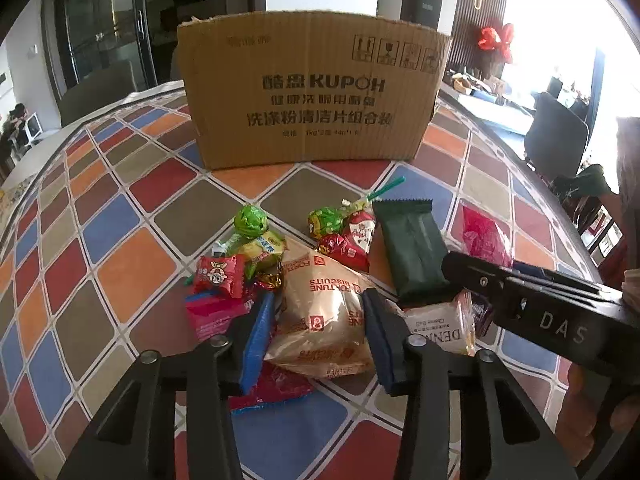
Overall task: Organize snacks
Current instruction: 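Lower the left tool onto the cream biscuit bag while the right tool approaches the pink bag, then grasp the biscuit bag with the left tool while the right tool grasps the pink bag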
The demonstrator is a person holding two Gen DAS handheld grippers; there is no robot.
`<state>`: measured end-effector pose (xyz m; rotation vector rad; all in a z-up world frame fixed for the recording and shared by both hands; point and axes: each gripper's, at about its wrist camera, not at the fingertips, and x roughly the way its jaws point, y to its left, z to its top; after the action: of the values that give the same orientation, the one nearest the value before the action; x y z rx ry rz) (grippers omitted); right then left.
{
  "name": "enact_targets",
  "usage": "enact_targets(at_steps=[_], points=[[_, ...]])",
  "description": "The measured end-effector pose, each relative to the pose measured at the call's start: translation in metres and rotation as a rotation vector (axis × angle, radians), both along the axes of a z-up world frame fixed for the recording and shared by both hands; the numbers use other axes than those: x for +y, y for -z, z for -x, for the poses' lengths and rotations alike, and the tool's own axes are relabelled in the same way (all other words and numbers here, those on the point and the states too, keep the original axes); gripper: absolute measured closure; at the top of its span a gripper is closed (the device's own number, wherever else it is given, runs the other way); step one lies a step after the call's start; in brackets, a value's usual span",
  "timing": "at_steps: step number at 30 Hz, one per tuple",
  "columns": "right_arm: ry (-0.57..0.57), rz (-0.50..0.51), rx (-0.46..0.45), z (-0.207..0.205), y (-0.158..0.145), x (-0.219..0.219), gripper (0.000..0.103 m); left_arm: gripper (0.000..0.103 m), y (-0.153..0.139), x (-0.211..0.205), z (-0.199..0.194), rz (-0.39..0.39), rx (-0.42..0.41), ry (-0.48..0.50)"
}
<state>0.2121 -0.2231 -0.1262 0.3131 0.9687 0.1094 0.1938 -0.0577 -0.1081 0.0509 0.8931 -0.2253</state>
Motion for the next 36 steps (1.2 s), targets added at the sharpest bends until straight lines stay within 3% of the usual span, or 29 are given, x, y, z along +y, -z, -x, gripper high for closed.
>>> enact_targets(at_steps=[8,21,36], points=[[-0.014,0.031,-0.037,0.013,-0.014,0.001,0.053,0.068,-0.019,0.006,0.011,0.016,-0.062,-0.021],[-0.093,0.077,-0.149,0.036,-0.050,0.018,0.053,0.069,-0.068,0.011,0.032,0.047,-0.209,-0.036],[-0.128,0.105,-0.267,0.020,-0.094,0.027,0.053,0.069,-0.105,0.024,0.017,0.054,-0.328,-0.069]])
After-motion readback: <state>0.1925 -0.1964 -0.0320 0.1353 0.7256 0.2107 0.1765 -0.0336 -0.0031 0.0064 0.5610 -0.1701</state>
